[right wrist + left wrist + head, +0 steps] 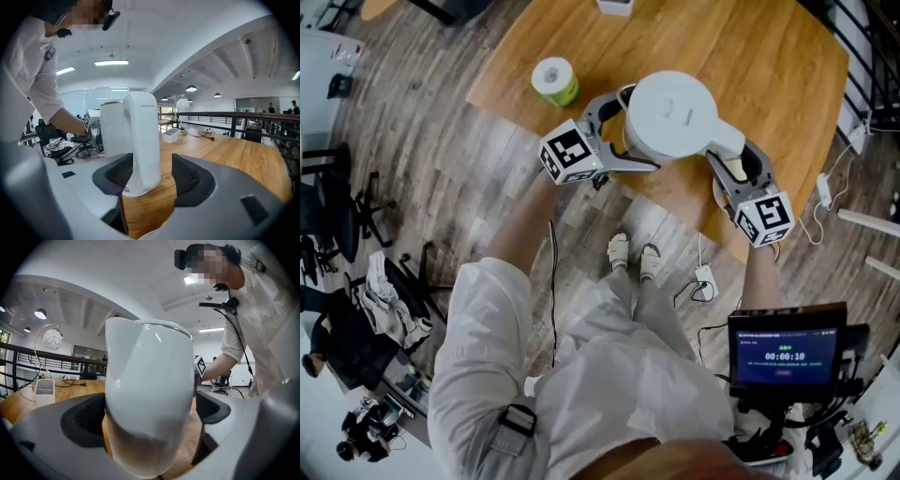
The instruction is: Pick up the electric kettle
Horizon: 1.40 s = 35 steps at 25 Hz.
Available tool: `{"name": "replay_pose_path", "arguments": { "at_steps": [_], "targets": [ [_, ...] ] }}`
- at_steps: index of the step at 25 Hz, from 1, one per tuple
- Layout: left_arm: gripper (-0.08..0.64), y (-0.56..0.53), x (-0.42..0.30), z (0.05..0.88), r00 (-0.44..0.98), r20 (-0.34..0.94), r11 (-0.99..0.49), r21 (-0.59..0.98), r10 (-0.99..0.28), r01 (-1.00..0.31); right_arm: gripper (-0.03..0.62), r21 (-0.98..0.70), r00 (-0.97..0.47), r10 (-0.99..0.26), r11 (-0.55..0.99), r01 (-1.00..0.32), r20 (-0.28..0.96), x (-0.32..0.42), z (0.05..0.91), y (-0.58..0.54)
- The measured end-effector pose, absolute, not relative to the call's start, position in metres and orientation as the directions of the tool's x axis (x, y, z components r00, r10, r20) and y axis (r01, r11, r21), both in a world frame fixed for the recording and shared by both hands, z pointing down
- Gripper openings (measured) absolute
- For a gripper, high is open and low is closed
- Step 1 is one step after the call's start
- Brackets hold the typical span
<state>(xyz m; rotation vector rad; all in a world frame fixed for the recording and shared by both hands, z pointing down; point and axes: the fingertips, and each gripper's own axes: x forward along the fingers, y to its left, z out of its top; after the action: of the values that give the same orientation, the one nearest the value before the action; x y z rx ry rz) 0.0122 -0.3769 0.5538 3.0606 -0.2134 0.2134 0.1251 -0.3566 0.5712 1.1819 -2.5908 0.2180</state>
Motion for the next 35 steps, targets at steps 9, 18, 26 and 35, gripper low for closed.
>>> {"name": "replay_pose_path", "arguments": {
  "at_steps": [9, 18, 26, 35],
  "targets": [
    [0.583, -0.386, 0.017, 0.567, 0.987, 0.135, -0.994, 0.044, -0.09, -0.097, 0.244, -0.02, -0.64, -0.702, 0.669, -0.743, 0.312, 0.118, 0.592, -0.37],
    [0.583, -0.383, 0.016, 0.557, 0.988, 0.136, -0.997, 0.0, -0.071, -0.072, 0.242, 0.051, -0.639, -0.705, 0.683, -0.729, 0.307, 0.114, 0.577, -0.375],
    [0.583, -0.383, 0.014, 0.551, 0.991, 0.109, -0.997, 0.01, -0.073, -0.075, 0.227, 0.085, -0.654, -0.698, 0.7, -0.709, 0.291, 0.107, 0.567, -0.374],
    [0.583, -0.38, 0.016, 0.55, 0.992, 0.104, -0.997, 0.01, -0.069, -0.07, 0.118, 0.085, -0.677, -0.682, 0.719, -0.69, 0.276, 0.102, 0.566, -0.365]
  ]
}}
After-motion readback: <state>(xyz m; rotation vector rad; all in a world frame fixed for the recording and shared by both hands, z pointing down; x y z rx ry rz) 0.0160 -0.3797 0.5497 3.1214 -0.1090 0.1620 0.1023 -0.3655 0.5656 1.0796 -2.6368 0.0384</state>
